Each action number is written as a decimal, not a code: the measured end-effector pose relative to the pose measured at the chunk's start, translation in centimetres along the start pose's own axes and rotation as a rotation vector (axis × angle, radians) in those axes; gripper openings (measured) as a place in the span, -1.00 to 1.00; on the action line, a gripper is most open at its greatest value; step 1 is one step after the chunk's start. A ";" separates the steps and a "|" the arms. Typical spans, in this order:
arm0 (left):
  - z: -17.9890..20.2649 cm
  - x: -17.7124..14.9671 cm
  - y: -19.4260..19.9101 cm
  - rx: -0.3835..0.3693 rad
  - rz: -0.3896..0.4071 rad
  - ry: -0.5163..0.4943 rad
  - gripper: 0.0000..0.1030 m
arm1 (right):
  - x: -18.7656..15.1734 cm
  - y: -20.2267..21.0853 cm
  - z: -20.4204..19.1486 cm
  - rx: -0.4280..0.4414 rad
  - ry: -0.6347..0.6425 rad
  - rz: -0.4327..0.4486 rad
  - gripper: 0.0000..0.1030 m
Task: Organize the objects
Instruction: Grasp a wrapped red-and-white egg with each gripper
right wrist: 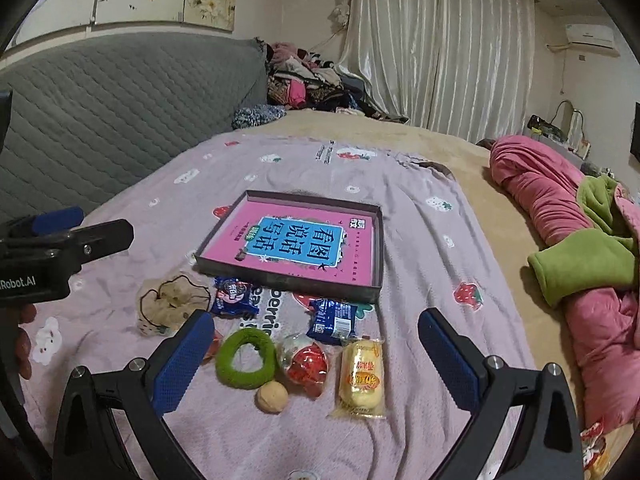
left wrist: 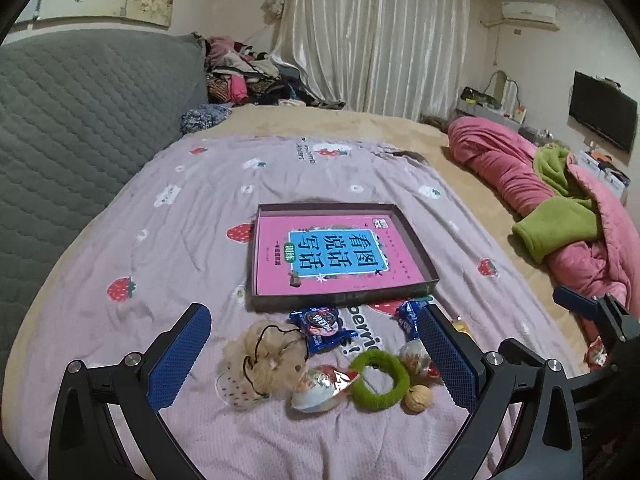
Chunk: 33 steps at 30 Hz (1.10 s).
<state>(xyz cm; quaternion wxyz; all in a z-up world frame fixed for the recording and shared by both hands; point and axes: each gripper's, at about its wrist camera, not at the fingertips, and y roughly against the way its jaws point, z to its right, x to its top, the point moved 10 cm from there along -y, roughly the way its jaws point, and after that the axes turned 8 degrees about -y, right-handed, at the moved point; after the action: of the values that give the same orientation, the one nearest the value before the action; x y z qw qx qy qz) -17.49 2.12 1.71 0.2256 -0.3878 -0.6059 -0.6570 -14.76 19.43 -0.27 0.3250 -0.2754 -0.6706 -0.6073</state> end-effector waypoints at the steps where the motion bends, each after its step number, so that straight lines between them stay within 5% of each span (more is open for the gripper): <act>1: 0.1 -0.1 -0.5 0.000 -0.006 -0.004 0.99 | -0.1 -0.4 0.1 -0.002 0.005 -0.007 1.00; 12: 0.0 -5.4 -6.6 0.026 -0.118 -0.023 0.99 | -2.9 -5.0 -0.1 -0.024 0.068 -0.096 0.99; 21: 2.2 -10.1 -7.9 -0.055 -0.146 -0.051 0.99 | -6.3 -8.7 0.2 -0.056 0.121 -0.173 0.99; 33: 3.6 -11.2 -9.7 -0.111 -0.167 -0.080 0.88 | -7.4 -11.3 -0.2 -0.054 0.193 -0.235 0.85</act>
<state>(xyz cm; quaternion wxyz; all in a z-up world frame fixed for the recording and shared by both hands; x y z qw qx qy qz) -17.36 5.31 -13.14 0.1241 -0.3738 -0.6072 -0.6900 -18.61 18.22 -13.16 0.3070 -0.1440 -0.6474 -0.6826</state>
